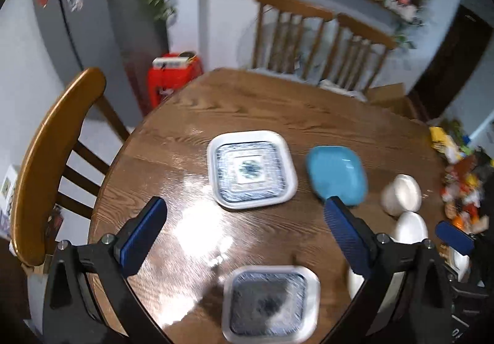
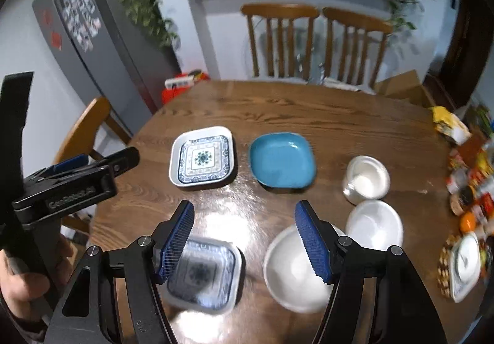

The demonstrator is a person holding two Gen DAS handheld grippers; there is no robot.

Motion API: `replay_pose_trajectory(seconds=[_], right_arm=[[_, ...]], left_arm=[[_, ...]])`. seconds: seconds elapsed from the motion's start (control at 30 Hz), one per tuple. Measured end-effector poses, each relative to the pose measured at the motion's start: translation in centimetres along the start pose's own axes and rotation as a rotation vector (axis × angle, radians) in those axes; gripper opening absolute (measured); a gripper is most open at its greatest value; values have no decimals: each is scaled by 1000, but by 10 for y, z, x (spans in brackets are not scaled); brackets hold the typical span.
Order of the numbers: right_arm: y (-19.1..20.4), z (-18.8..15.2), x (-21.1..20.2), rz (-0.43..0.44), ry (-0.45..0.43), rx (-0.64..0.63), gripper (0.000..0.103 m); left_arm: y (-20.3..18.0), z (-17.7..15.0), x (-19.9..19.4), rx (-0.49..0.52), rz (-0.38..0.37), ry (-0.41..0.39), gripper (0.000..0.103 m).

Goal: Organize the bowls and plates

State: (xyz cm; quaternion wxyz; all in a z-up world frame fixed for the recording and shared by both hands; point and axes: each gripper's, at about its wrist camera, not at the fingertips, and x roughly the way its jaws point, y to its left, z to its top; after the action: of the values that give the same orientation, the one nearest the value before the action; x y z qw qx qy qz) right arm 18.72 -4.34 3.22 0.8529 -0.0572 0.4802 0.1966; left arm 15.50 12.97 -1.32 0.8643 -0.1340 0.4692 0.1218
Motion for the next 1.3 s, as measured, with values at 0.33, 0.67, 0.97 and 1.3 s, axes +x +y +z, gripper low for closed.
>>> replay_pose_trajectory(seconds=[0.33, 0.67, 0.97, 1.3], right_arm=[[-3, 29, 135, 75, 152, 35, 69], [3, 25, 205, 131, 268, 121, 44], [5, 26, 233, 110, 300, 164, 20], [16, 20, 223, 75, 288, 128, 14]], left_arm=[[32, 3, 108, -25, 106, 121, 93], [36, -3, 152, 4, 56, 208, 57], [39, -10, 172, 11, 38, 271, 19], [39, -16, 159, 34, 28, 238, 12]])
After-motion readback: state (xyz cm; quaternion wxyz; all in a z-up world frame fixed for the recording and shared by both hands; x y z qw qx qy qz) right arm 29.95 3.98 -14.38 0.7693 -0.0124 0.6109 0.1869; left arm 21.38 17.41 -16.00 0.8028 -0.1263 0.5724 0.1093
